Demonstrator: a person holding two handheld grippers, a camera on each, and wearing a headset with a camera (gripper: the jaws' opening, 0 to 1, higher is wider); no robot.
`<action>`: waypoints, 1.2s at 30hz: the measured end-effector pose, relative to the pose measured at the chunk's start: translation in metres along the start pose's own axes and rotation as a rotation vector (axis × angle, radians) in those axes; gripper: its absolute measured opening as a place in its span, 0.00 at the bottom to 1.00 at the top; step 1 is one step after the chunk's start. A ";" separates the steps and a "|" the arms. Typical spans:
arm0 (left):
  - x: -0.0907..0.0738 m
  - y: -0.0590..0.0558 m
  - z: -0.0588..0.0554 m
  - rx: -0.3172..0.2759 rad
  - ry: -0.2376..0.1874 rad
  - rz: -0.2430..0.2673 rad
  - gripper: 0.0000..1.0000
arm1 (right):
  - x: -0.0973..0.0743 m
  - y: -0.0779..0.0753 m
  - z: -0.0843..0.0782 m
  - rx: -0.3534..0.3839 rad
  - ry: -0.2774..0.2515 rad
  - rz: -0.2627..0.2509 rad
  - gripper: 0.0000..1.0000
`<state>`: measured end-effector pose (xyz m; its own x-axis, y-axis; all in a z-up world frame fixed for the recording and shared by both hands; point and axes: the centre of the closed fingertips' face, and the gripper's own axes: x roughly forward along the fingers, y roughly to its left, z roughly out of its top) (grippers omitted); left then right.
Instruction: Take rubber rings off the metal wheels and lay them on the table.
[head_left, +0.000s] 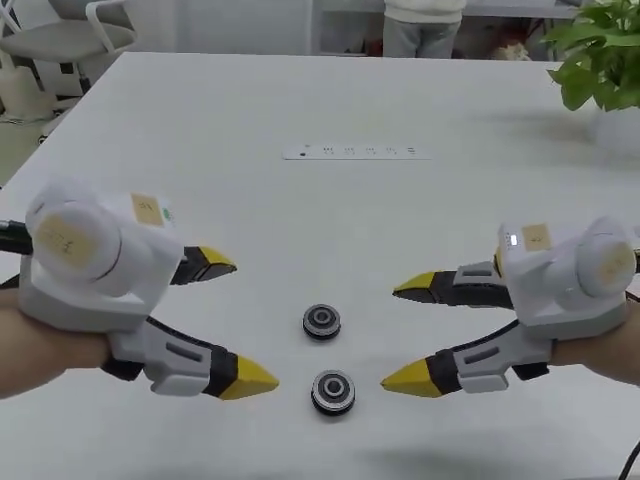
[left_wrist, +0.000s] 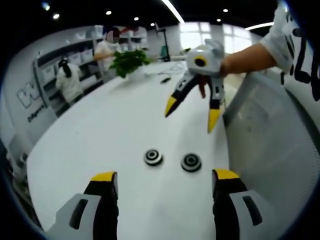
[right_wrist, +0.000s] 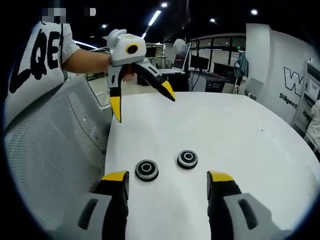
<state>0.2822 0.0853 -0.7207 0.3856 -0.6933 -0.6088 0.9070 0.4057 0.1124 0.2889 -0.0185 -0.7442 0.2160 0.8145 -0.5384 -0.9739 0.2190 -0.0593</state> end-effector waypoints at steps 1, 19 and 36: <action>0.001 -0.001 -0.001 -0.001 0.002 -0.003 0.78 | 0.000 0.000 -0.001 0.001 0.002 0.001 0.59; 0.016 -0.009 -0.005 -0.005 -0.004 -0.045 0.72 | 0.013 0.012 -0.008 -0.012 0.016 0.062 0.55; 0.032 -0.015 -0.013 0.002 0.006 -0.085 0.63 | 0.025 0.016 -0.019 -0.006 0.037 0.104 0.48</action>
<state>0.2782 0.0649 -0.7520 0.3062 -0.7217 -0.6208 0.9368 0.3444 0.0617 0.2779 -0.0048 -0.7744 0.1111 0.8123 -0.5726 -0.9913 0.1313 -0.0060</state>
